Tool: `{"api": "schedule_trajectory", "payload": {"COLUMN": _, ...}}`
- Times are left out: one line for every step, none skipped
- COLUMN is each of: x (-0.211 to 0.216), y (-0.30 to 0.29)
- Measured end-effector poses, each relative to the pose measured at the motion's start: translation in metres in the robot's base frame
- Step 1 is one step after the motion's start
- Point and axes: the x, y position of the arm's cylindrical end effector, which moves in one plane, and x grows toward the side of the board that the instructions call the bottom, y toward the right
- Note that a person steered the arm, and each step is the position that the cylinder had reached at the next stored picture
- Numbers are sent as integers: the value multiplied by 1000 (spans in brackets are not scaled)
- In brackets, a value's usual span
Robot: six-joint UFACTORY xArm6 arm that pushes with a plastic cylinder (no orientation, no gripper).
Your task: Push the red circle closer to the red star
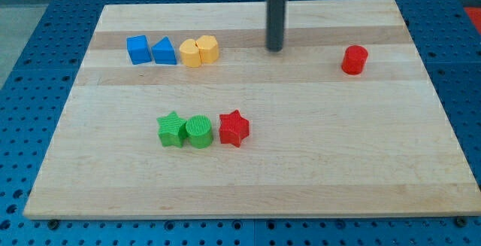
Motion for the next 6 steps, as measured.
{"api": "schedule_trajectory", "payload": {"x": -21, "y": 86}}
{"api": "schedule_trajectory", "payload": {"x": -19, "y": 197}}
{"api": "schedule_trajectory", "payload": {"x": -9, "y": 222}}
{"api": "schedule_trajectory", "payload": {"x": -7, "y": 215}}
{"api": "schedule_trajectory", "payload": {"x": -2, "y": 197}}
{"api": "schedule_trajectory", "payload": {"x": 19, "y": 179}}
